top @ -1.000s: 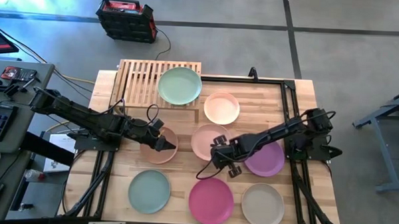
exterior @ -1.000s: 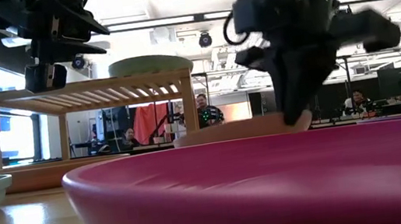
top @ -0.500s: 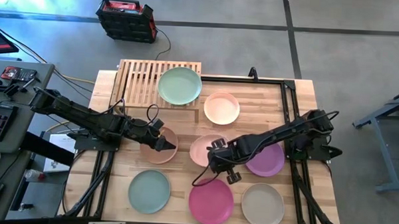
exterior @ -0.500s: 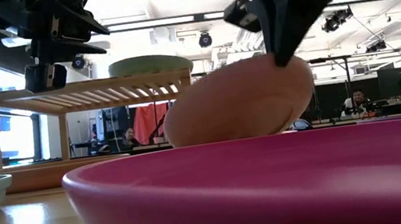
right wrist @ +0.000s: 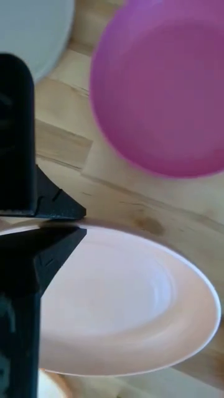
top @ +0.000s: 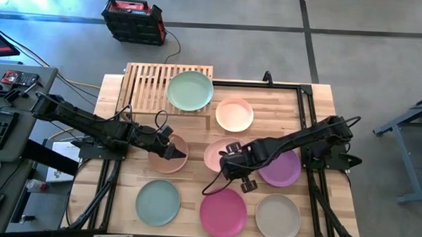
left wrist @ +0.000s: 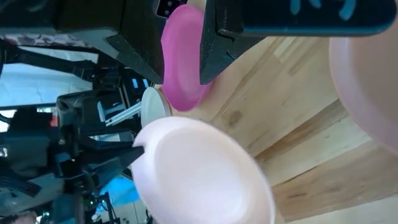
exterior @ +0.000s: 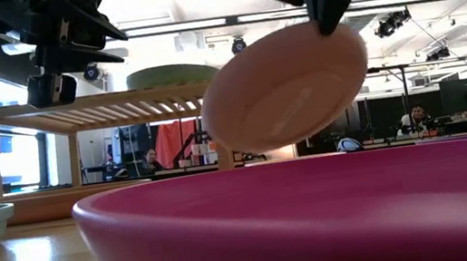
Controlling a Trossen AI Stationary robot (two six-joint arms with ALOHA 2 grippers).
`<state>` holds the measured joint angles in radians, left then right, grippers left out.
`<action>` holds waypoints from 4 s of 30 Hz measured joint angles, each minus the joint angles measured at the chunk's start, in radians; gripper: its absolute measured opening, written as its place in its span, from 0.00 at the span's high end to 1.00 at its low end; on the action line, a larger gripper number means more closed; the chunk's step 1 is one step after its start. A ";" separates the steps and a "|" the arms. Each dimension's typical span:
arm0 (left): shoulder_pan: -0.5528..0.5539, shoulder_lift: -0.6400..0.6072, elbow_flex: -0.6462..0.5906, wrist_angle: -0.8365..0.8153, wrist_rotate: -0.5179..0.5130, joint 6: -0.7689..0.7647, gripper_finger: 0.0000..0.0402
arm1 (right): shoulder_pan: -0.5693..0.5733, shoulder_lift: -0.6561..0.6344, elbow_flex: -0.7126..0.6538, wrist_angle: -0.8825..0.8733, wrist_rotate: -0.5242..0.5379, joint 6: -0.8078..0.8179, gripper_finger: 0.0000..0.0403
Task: Place and stack plates onto a shelf
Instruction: Stack the brown plate on top of the blue plate on the shelf
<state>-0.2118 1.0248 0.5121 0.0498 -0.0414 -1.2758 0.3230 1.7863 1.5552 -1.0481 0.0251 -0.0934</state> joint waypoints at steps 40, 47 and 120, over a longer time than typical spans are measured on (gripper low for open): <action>0.002 0.000 0.000 0.001 -0.077 0.008 0.78 | -0.191 -0.001 0.441 0.016 0.328 -0.380 1.00; 0.002 0.000 0.000 0.001 -0.078 0.005 0.78 | -0.299 0.000 0.441 0.148 0.198 -0.533 1.00; 0.001 0.000 0.000 0.005 -0.078 -0.041 0.78 | -0.511 0.224 0.441 0.246 0.133 -0.955 0.90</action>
<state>-0.2104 1.0248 0.5121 0.0547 -0.1192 -1.3167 -0.1879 2.0106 1.9961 -0.8026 0.1583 -1.0480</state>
